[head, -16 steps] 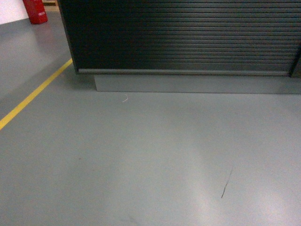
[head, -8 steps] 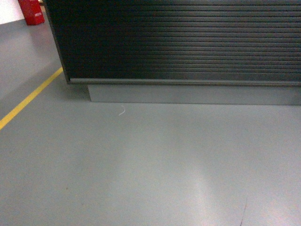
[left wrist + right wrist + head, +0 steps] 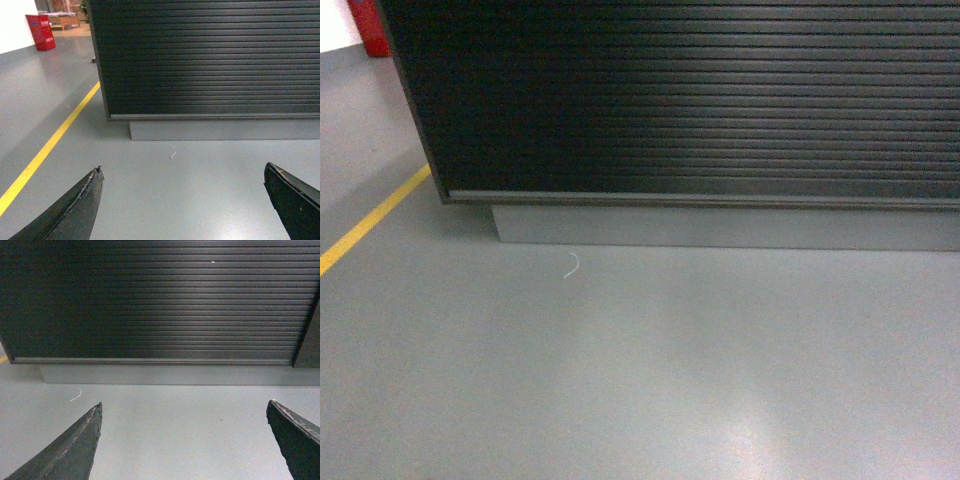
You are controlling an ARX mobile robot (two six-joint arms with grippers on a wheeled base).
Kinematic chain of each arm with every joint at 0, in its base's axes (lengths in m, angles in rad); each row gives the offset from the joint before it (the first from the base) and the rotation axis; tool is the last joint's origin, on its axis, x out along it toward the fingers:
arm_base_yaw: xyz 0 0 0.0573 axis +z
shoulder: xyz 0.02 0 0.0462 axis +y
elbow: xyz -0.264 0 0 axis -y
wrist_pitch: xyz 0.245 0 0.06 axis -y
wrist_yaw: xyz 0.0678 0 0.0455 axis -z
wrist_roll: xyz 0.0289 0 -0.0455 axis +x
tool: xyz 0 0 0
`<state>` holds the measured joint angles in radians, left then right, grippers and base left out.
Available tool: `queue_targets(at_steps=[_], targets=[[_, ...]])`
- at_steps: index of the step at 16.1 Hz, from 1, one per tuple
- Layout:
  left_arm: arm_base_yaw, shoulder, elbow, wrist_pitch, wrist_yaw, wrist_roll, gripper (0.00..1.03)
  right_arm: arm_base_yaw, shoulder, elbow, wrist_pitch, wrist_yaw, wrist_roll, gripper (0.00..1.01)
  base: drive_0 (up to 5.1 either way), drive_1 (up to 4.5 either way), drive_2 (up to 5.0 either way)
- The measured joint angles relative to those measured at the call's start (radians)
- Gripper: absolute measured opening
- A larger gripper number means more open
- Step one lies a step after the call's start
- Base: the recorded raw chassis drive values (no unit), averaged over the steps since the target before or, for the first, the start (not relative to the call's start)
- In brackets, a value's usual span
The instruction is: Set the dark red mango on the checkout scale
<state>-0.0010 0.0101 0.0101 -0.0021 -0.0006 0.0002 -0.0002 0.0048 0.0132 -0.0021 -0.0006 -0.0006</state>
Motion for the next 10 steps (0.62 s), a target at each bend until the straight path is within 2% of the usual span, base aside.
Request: queue_targets(at_steps=[10], targets=[[0.0,0.0,0.0,-0.005,0.0,0.0,0.98,0.0,0.0,0.0,-0.003,0.001,0.0,0.98,0.0,4.18,-4.1]])
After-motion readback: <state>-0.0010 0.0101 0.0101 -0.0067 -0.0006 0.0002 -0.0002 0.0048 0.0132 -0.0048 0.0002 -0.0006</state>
